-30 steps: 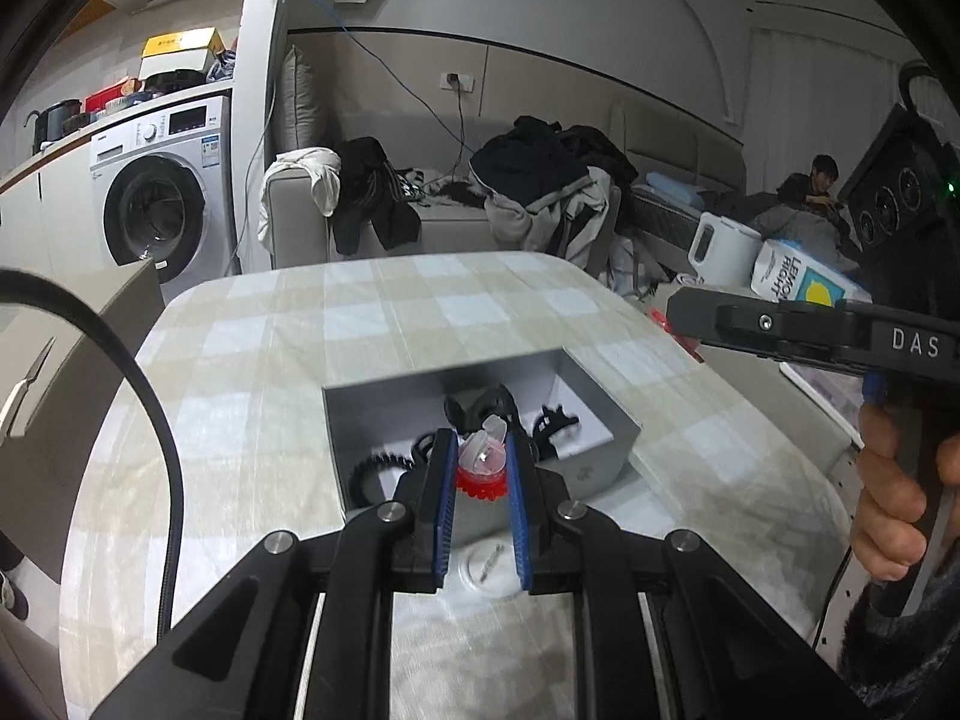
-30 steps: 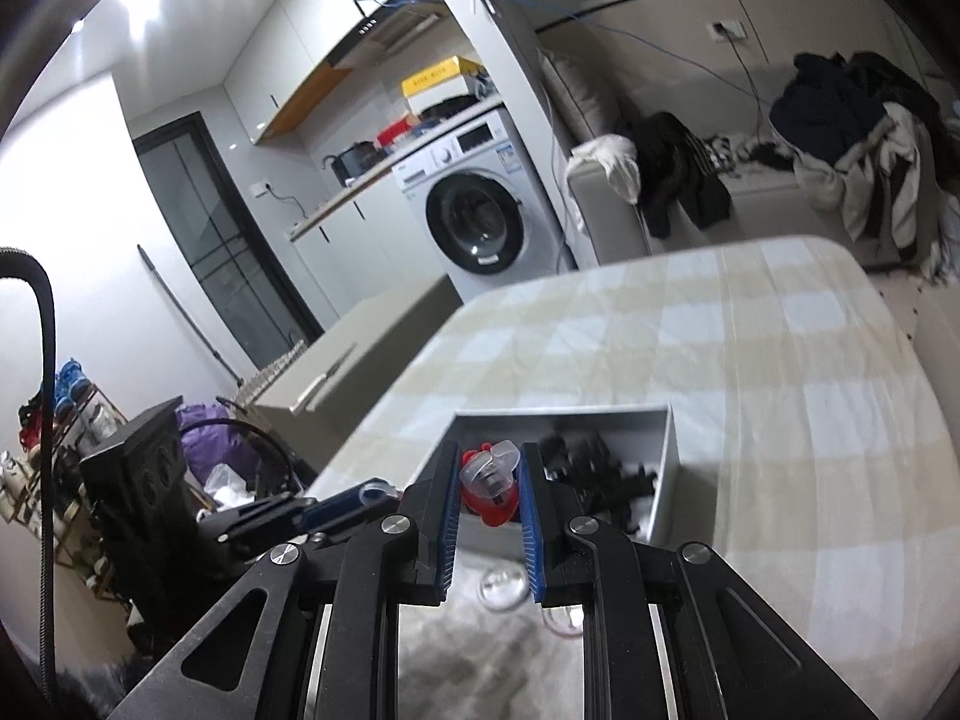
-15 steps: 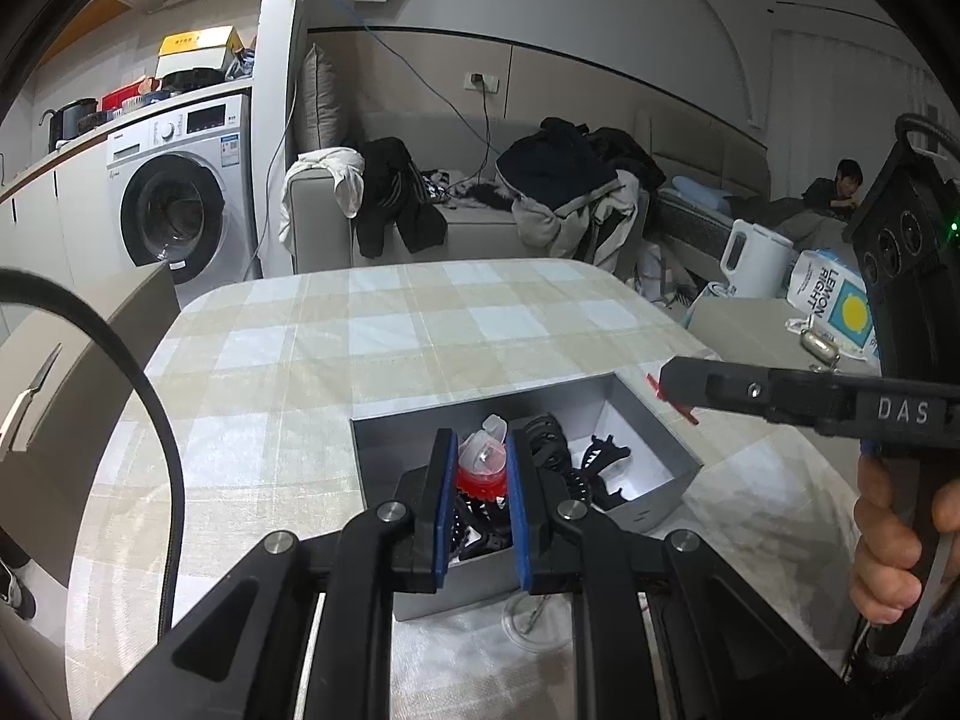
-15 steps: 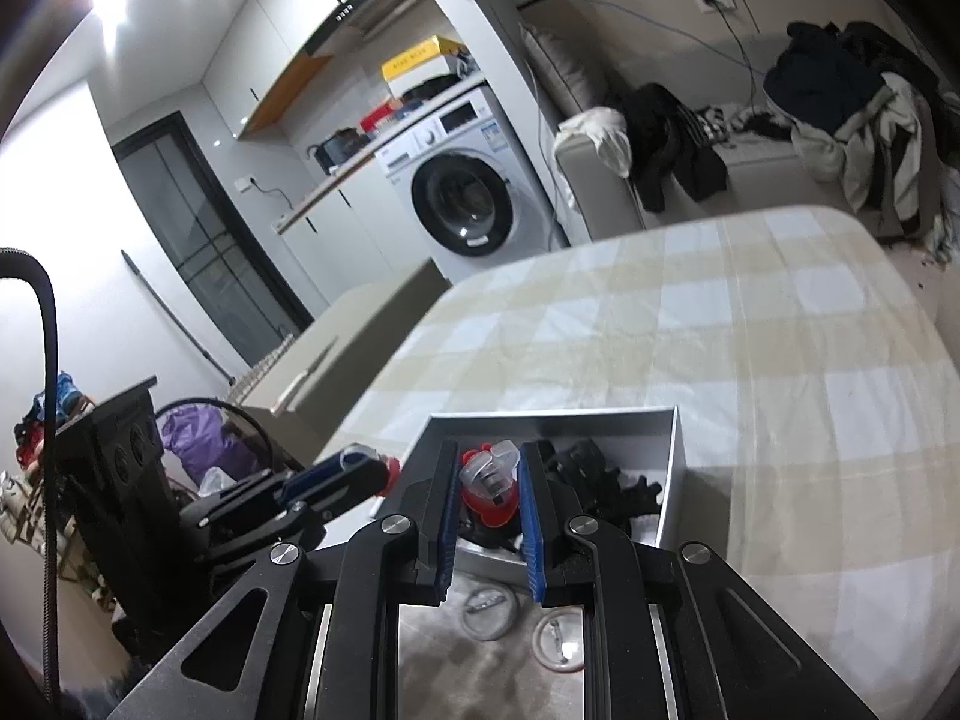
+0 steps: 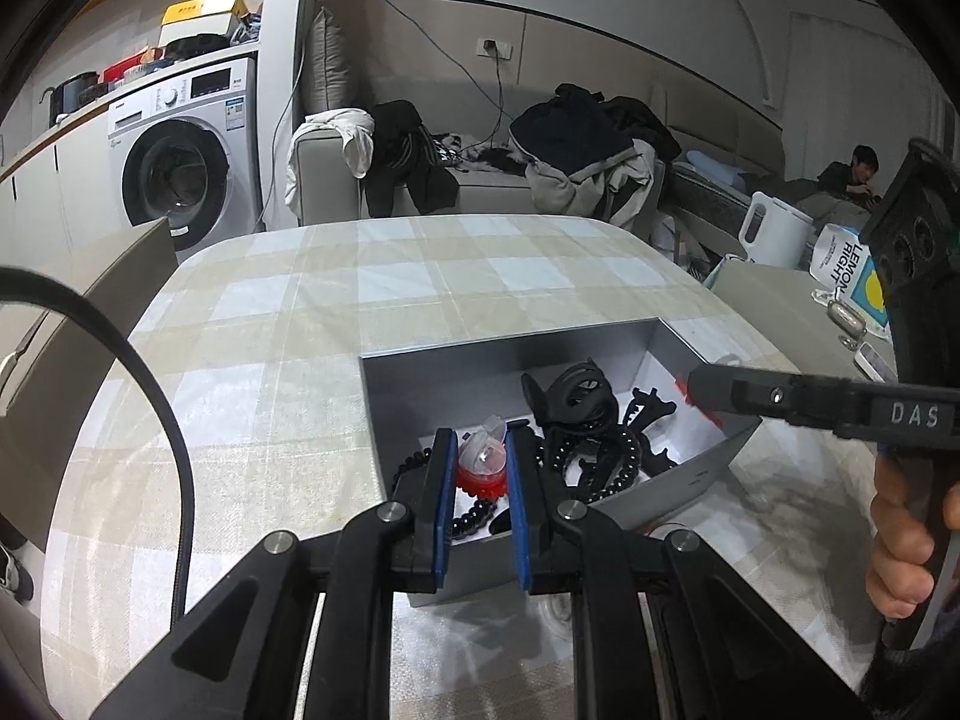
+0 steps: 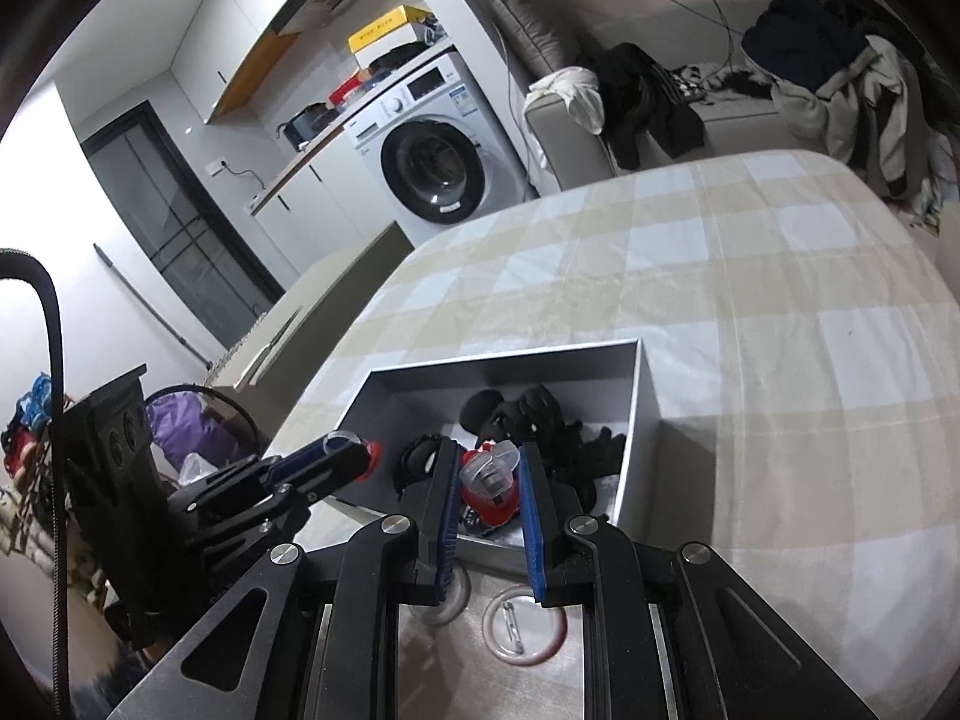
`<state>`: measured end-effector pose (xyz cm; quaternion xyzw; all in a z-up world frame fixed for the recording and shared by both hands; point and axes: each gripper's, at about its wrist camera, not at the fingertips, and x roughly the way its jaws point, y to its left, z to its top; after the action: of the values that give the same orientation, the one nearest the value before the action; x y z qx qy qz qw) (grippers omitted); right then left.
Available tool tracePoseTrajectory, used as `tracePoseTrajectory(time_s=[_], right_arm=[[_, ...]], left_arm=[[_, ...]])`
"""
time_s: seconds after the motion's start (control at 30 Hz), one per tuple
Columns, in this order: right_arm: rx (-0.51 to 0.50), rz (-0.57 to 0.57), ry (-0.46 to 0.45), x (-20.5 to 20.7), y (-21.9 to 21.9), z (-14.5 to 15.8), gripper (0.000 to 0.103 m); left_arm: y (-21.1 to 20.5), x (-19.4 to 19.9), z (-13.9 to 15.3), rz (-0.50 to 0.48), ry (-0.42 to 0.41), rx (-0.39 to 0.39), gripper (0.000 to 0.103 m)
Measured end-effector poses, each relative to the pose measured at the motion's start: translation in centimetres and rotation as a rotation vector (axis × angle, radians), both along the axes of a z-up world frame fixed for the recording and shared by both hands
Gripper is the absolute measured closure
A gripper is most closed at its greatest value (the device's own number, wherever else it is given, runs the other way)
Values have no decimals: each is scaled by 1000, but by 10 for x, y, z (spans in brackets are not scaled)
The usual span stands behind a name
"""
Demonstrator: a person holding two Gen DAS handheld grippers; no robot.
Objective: Organize jewelry
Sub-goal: 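Open both tools to drop the hair ties into the box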
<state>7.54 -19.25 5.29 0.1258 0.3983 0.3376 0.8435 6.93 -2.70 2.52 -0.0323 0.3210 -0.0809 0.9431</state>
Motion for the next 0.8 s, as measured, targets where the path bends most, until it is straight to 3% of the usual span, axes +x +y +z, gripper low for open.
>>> tracePoseTrajectory(time_s=[0.5, 0.8], right_arm=[[-10, -18, 11, 9, 10, -9, 86], [-12, 8, -46, -5, 6, 6, 76]], left_arm=[[-3, 3, -5, -5, 1, 17, 92], [-3, 1, -1, -41, -16, -12, 92]])
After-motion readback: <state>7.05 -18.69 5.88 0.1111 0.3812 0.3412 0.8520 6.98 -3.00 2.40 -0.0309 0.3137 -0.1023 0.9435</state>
